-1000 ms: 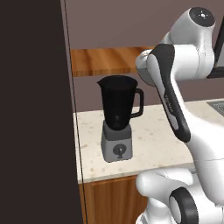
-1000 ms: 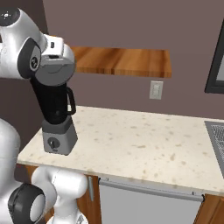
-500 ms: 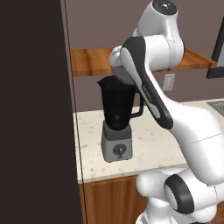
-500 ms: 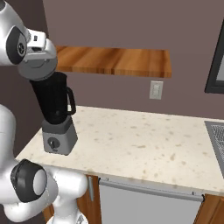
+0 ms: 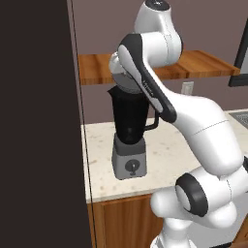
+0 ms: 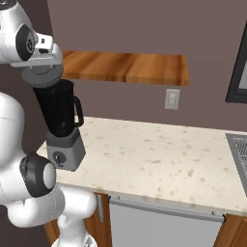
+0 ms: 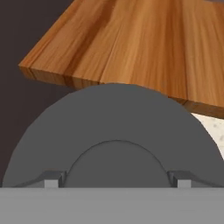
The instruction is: Close the lid blender by securely placing the lid on top.
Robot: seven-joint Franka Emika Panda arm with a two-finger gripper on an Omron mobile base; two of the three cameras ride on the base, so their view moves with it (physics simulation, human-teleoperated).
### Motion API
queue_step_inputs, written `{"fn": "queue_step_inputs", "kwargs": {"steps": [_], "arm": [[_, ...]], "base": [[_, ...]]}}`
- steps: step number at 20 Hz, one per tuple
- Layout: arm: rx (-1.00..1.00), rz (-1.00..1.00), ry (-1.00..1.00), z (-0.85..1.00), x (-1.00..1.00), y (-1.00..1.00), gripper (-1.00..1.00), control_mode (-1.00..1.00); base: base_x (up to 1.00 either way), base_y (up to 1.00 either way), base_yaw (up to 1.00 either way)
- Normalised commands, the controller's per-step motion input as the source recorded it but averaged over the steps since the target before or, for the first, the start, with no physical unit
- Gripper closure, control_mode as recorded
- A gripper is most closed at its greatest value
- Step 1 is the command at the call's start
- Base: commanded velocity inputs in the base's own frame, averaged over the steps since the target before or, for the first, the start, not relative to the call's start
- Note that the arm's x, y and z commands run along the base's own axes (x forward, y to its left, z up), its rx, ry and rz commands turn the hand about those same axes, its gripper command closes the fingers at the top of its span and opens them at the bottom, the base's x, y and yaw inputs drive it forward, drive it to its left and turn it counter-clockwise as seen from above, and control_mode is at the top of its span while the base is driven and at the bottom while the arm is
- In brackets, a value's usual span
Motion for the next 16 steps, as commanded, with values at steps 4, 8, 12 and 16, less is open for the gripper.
{"fn": "queue_step_inputs", "kwargs": {"steps": [4, 8, 12, 16], "arm": [[-0.08, 0.0, 0.19, -0.02, 0.28, 0.15, 1.0, -1.0], [-0.05, 0.0, 0.12, -0.06, 0.08, 0.02, 1.0, -1.0], [0.0, 0.01, 0.04, -0.18, 0.0, -0.06, 1.0, -1.0], [0.0, 0.02, 0.0, -0.27, 0.0, -0.08, 1.0, -1.0]], "base": [[0.0, 0.0, 0.0], [0.0, 0.0, 0.0], [0.0, 0.0, 0.0], [0.0, 0.0, 0.0]]}}
